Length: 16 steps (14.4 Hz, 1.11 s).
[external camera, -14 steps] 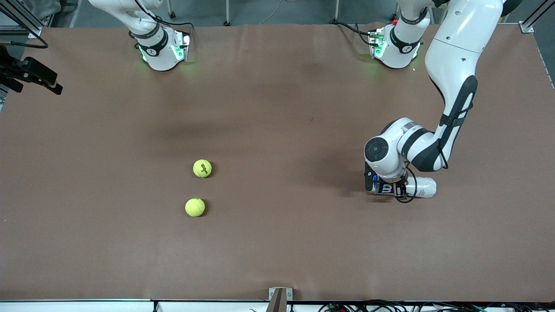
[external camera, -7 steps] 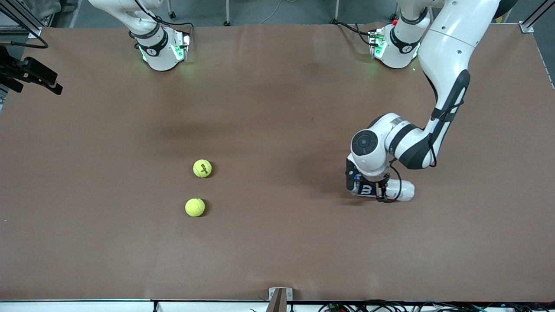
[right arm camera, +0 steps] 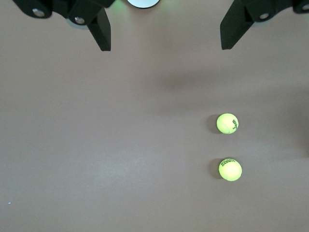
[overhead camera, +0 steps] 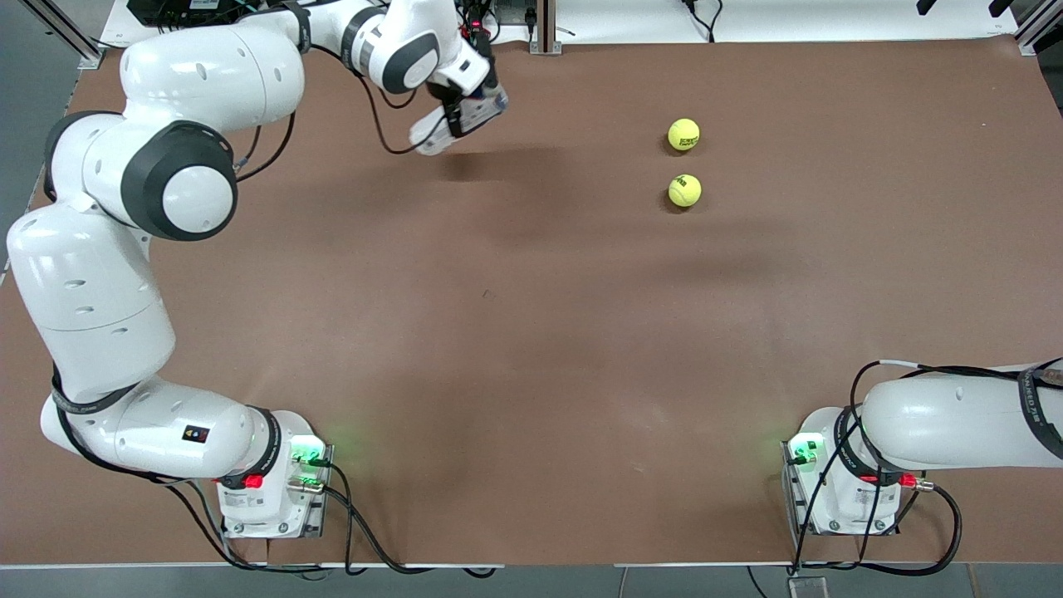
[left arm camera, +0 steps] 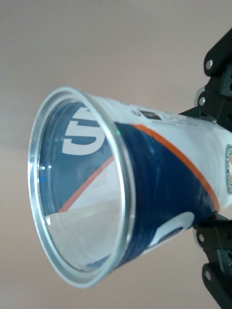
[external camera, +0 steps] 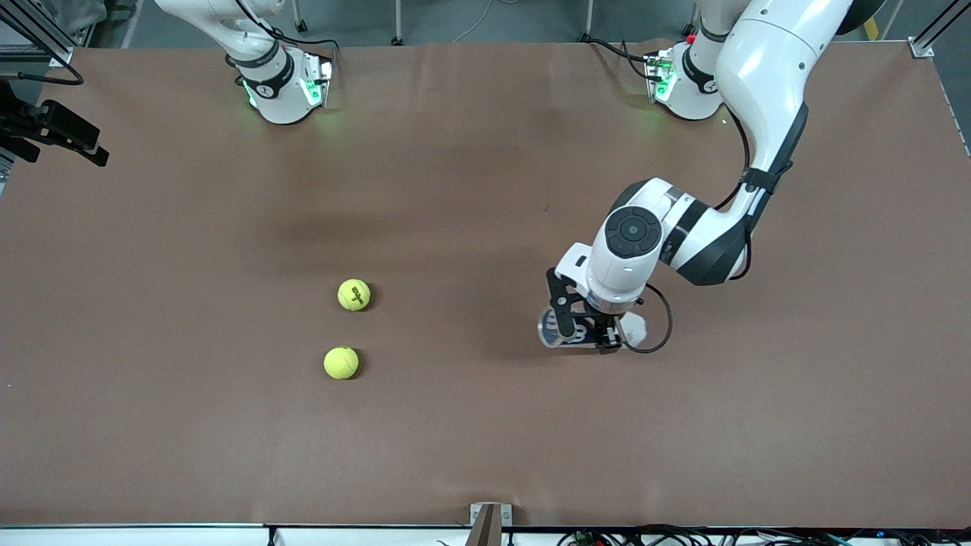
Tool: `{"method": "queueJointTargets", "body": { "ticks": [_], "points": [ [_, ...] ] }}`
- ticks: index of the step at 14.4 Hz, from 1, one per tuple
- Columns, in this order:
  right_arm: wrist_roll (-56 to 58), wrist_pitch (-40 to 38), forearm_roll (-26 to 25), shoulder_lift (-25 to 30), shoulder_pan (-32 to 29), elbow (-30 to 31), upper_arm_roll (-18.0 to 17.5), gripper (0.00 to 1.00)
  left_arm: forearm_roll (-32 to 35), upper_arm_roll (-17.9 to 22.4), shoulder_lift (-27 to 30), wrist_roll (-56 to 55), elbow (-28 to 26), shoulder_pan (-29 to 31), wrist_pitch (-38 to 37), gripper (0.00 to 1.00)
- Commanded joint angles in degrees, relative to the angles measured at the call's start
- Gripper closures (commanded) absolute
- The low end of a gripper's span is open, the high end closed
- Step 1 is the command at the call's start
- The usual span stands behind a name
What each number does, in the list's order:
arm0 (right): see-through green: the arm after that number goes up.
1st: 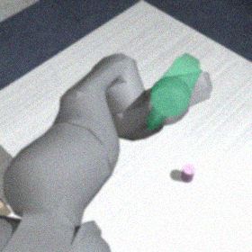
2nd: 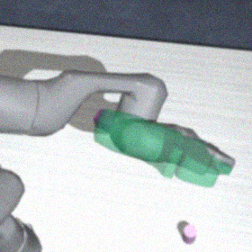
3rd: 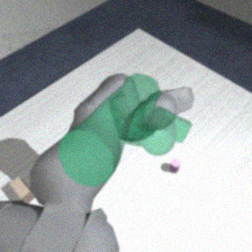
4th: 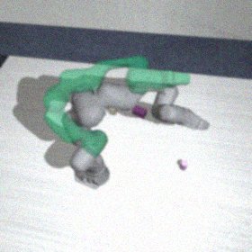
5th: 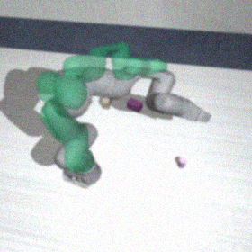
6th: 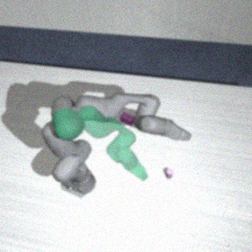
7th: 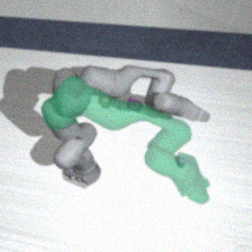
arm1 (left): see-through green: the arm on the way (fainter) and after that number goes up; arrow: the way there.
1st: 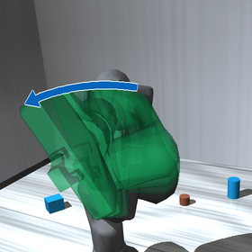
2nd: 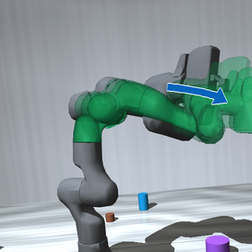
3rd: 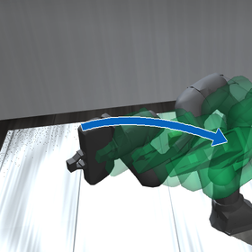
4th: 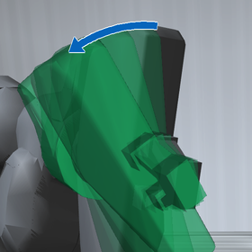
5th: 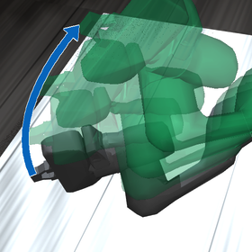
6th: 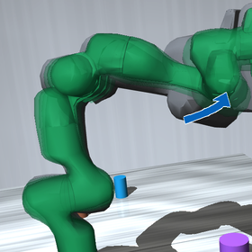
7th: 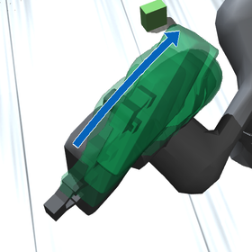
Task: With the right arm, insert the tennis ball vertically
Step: 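Carry the upright can with the left gripper toward the tennis balls, then reach the right gripper down onto the nearer tennis ball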
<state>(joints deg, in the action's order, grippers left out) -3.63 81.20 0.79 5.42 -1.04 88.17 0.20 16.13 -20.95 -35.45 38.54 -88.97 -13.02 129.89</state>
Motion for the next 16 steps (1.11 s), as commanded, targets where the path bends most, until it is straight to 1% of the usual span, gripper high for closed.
{"method": "queueJointTargets", "body": {
  "ticks": [1, 4, 5, 7, 9, 10, 11, 13, 15, 16],
  "points": [
    [-0.14, 0.19, -0.44, 0.12, -0.72, 0.07, -0.37, 0.0, -8.02, 0.03, -1.46, -2.94, 1.96, -2.26, 7.8, 0.28],
    [-0.59, -0.17, -0.26, -0.14, -0.81, 0.42, -0.2, 0.0, -14.71, -0.32, -2.86, -3.47, 1.17, -3.93, 17.3, 0.28],
    [-0.15, 0.09, -0.52, -1.28, -0.81, 0.25, -0.2, 0.0, -16.99, -0.76, -3.13, -3.47, 1.08, -4.72, 19.59, 0.28],
    [0.03, 0.71, -0.87, -2.25, -0.98, 0.25, -0.11, 0.0, -19.46, -0.85, -4.71, -3.47, 0.55, -5.52, 25.2, 0.28],
    [0.03, 1.23, -3.5, -3.92, -1.16, 0.16, -0.11, 0.0, -21.83, -1.28, -6.73, -3.56, -1.37, -6.57, 33.98, 0.28],
    [0.12, 3.24, -4.64, -4.53, -0.81, 0.33, -0.2, 0.0, -23.24, -1.81, -7.87, -3.56, -2.17, -6.75, 37.85, 0.28],
    [0.2, 5.0, -5.0, -5.15, -0.72, 0.42, -0.2, 0.0, -23.77, -2.51, -9.36, -3.56, -2.44, -6.93, 41.54, 0.28],
    [0.2, 5.98, -6.67, -8.47, -0.46, -0.01, -0.28, 0.0, -23.87, -3.92, -11.47, -3.74, -2.88, -7.02, 46.57, 0.28],
    [0.2, 7.12, -7.38, -9.72, -0.46, -0.28, -0.29, 0.0, -24.65, -4.45, -13.23, -4.52, -5.24, -8.24, 55.94, 0.29],
    [0.38, 9.04, -7.73, -10.42, -0.37, -0.19, -0.29, 0.0, -25.01, -4.45, -13.85, -6.01, -6.21, -9.03, 60.17, 0.29]
  ]
}}
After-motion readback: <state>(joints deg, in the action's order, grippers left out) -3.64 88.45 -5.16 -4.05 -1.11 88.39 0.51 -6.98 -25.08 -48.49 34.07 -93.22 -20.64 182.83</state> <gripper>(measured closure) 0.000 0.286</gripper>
